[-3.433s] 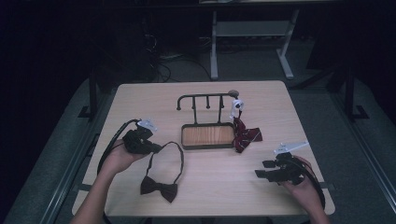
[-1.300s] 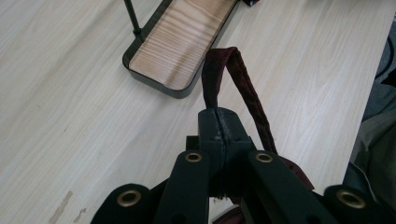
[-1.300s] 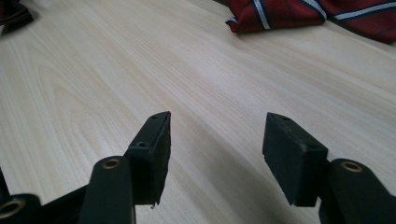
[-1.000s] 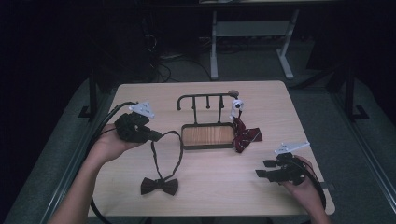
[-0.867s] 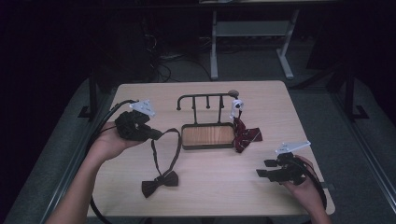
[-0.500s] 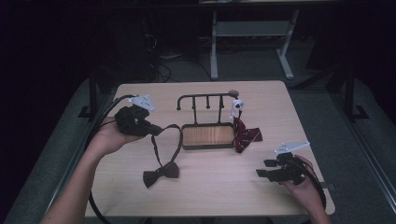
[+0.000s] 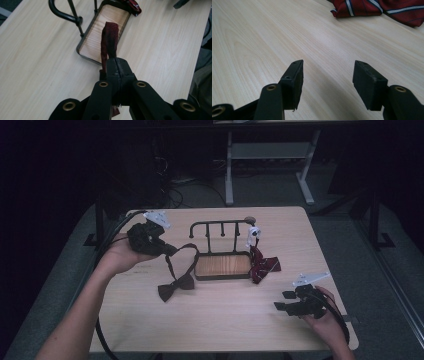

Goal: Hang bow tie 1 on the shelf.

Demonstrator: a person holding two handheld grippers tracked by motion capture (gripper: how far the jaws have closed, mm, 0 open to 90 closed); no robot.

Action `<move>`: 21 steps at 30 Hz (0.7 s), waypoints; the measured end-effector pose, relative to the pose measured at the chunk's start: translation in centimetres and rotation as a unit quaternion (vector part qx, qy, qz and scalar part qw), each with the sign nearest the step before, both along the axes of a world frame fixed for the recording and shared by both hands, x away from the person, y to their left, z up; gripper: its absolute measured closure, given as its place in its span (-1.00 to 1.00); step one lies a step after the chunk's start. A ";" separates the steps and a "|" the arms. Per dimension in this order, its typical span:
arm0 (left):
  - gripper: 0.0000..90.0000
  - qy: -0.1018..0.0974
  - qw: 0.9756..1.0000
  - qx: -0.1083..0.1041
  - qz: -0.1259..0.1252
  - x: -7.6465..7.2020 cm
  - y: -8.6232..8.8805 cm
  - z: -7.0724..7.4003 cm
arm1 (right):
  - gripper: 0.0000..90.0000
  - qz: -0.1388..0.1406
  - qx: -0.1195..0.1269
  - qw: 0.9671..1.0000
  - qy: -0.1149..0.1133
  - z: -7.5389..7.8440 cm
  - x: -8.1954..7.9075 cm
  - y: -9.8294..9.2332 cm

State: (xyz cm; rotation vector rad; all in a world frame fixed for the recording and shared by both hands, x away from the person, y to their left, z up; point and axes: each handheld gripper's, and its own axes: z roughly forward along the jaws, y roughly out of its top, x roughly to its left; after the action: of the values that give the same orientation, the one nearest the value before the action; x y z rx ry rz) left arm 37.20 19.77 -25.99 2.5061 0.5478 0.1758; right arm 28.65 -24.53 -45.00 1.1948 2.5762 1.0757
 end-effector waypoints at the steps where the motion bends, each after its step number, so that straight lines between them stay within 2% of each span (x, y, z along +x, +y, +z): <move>1: 1.00 -0.001 1.000 0.002 -0.002 0.2 0.0 0.1 | -0.08 0.000 0.000 1.000 -0.001 0.0 0.0 0.0; 10: 1.00 0.003 1.000 0.000 0.010 1.9 -0.1 0.7 | -0.08 -0.008 0.011 1.000 -0.003 0.1 0.0 -0.7; 18: 1.00 0.007 1.000 -0.005 0.018 3.0 0.1 1.2 | -0.09 -0.007 0.006 1.000 -0.007 0.0 0.0 -0.7; 21: 1.00 0.004 1.000 0.000 0.015 3.3 0.0 1.5 | -0.09 -0.011 0.005 1.000 -0.004 0.1 0.0 -0.8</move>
State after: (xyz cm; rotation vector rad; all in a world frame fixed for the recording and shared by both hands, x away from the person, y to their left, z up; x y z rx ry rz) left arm 40.53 19.73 -24.52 2.5016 0.5892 0.1766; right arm 28.65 -25.35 -44.90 1.2156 2.5489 1.0888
